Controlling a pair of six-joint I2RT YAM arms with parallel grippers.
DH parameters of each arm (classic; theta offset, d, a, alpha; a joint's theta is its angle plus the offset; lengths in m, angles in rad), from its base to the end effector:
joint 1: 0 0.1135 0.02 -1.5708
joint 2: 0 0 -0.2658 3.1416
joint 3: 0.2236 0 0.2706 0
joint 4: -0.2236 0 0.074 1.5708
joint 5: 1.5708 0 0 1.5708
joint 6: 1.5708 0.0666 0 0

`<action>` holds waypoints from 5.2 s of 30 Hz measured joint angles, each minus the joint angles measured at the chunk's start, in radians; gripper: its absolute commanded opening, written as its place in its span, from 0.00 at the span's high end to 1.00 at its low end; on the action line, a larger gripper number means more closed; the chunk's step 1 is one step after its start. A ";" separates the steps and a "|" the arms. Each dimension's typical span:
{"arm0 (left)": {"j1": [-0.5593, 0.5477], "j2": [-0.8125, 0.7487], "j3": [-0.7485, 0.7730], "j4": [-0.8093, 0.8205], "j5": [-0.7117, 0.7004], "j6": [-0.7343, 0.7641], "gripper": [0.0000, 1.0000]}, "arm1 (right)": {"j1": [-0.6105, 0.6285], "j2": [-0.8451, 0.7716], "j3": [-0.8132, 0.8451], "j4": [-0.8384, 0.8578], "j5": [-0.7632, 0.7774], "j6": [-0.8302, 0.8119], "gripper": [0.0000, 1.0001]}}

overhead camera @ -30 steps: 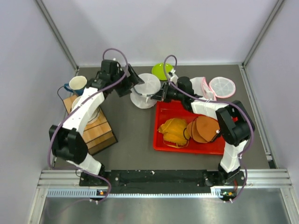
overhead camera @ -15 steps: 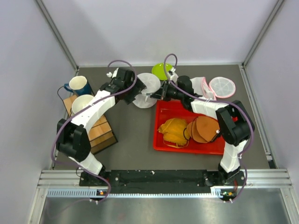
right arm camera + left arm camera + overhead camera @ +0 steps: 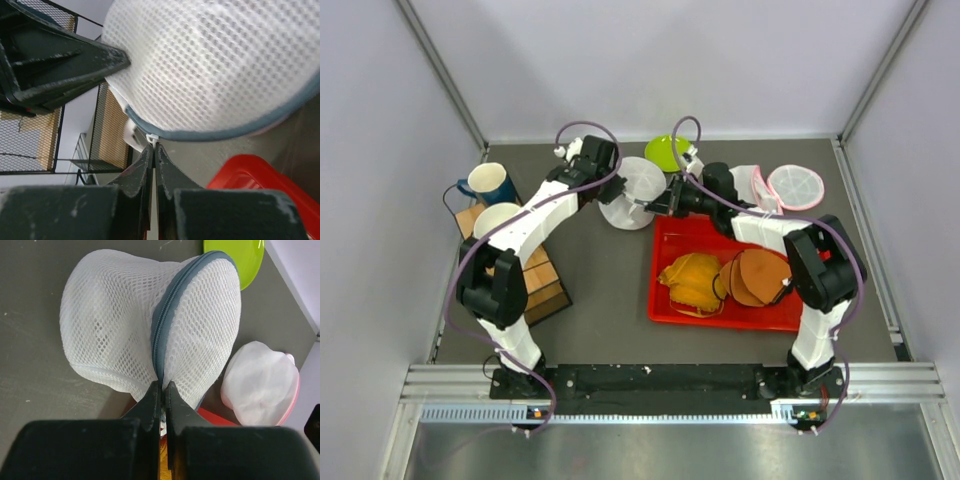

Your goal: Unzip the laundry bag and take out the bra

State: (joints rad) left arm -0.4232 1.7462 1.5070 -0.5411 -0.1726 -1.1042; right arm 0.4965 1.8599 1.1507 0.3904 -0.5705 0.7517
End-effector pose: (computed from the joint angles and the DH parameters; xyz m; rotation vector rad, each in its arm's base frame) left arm 0.4024 -0.1687 0.2728 -0.8840 2.2355 -0.5431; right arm 0.3861 0.2501 0.2012 -0.1695 2.0794 1.3479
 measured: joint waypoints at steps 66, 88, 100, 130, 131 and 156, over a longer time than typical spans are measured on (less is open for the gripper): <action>-0.028 -0.114 -0.104 -0.034 0.131 0.015 0.09 | -0.019 0.028 0.009 0.055 0.021 0.105 1.00; -0.096 -0.025 -0.068 -0.038 -0.098 -0.122 1.00 | -0.023 -0.034 -0.042 -0.021 0.013 0.018 1.00; -0.016 0.154 0.165 -0.027 0.117 0.152 1.00 | -0.171 -0.113 -0.109 -0.101 0.014 -0.097 1.00; 0.048 0.031 0.065 0.035 0.288 0.252 0.20 | -0.028 -0.031 -0.042 0.036 0.082 0.106 1.00; 0.047 0.050 0.065 0.048 0.304 0.243 0.22 | -0.028 -0.031 -0.042 0.036 0.082 0.106 1.00; 0.117 0.241 0.399 -0.074 0.433 0.336 0.74 | -0.120 -0.195 -0.051 -0.231 0.077 -0.189 1.00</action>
State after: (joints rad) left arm -0.3061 1.9877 1.9057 -0.6151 0.2604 -0.7685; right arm 0.3767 1.6653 1.0992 0.1596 -0.4938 0.5625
